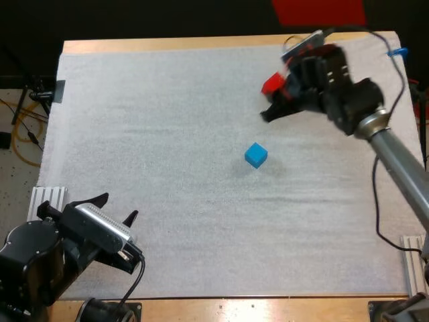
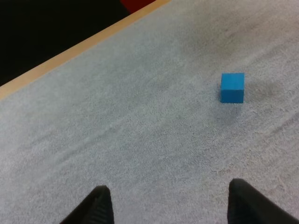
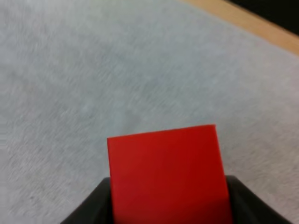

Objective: Stack red cube on blue cube

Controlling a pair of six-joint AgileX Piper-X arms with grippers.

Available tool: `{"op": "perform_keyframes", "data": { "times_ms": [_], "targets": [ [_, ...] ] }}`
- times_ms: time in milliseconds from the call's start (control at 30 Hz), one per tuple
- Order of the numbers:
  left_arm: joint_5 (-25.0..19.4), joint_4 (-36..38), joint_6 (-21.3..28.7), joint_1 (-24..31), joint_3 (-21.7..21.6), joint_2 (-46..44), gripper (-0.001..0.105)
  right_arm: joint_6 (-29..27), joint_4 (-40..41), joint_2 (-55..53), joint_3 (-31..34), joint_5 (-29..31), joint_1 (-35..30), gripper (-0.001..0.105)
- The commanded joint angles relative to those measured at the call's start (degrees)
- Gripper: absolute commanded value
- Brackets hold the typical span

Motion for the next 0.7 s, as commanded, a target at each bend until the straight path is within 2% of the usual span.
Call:
{"op": "perform_keyframes", "data": {
  "times_ms": [0,167,400,667],
  "targets": [
    [0.0,-0.6,-0.5,-0.1,-0.1,0.1,0.054,1.0,0.8,-0.4,0.1,1.1,0.7,0.035],
    [0.0,-0.6,-0.5,-0.1,-0.1,0.1,0.054,4.2,-2.0,-0.4,5.1,1.4,2.7,0.035],
    [0.0,-0.6,-0.5,-0.1,-0.1,0.1,0.054,3.7,-10.1,-0.4,13.7,2.3,5.2,0.035],
    [0.0,-0.6,-0.5,-0.1,-0.1,0.1,0.054,3.6,-12.8,0.9,19.3,3.1,5.3,0.035]
  ]
}}
